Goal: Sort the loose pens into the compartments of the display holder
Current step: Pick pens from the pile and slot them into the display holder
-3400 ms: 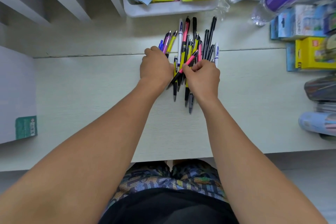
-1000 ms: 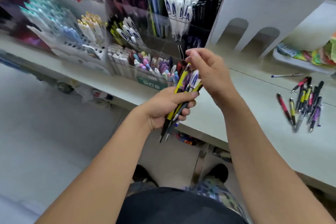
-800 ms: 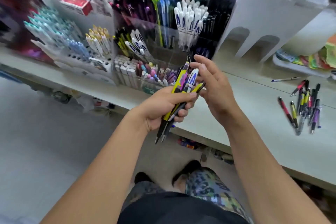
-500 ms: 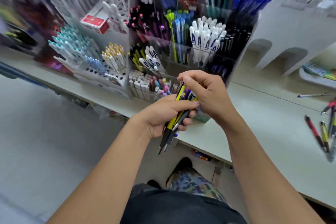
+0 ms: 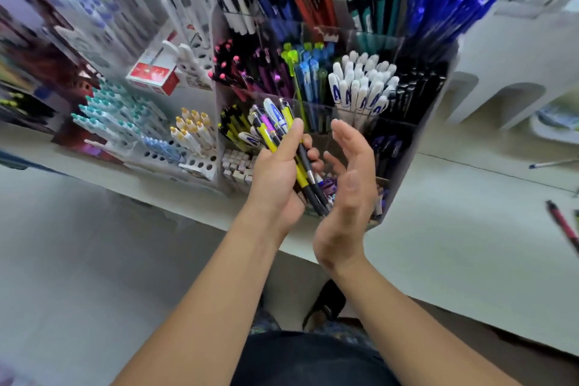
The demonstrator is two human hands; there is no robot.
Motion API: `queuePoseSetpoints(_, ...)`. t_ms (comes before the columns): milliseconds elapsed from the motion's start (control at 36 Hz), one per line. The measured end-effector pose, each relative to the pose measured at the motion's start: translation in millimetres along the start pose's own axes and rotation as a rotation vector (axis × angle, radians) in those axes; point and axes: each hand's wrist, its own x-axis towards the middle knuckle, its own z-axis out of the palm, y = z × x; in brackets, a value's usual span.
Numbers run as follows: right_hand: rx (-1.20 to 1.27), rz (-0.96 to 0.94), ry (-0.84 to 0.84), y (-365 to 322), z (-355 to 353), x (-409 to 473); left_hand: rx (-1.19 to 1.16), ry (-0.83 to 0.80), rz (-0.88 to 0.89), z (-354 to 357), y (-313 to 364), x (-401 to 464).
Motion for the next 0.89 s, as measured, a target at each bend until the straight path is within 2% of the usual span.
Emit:
queuePoseSetpoints(83,-0.029,-0.038,0.100,-2,6,12,0.002,-0.043,-0.033,8,-4,0)
queuePoseSetpoints(139,-0.056,0.003,0.116,-4,9,17,0.027,-0.083,-0.033,6,-4,2)
queuePoseSetpoints(194,-0.077,0.100,0.092,-8,10,20,0.102,-0.141,-0.028,-1,0,4)
queuePoseSetpoints(278,-0.099,0.315,0.015,-19,6,35,0.335,-0.269,-0.011,-17,14,10)
queuePoseSetpoints(361,-0.094,0.497,-0.085,-27,7,51,0.478,-0.411,-0.060,-32,30,10)
queuePoseSetpoints(472,-0.136,0.474,-0.105,-23,23,57,0.545,-0.484,-0.105,-51,47,6)
queuePoseSetpoints(750,-0.297,0.421,-0.215,-25,57,51,0.741,-0.553,-0.062,-79,65,24)
queuePoseSetpoints(889,-0.301,0.528,-0.263,-21,68,57,0.775,-0.577,-0.061,-85,76,36)
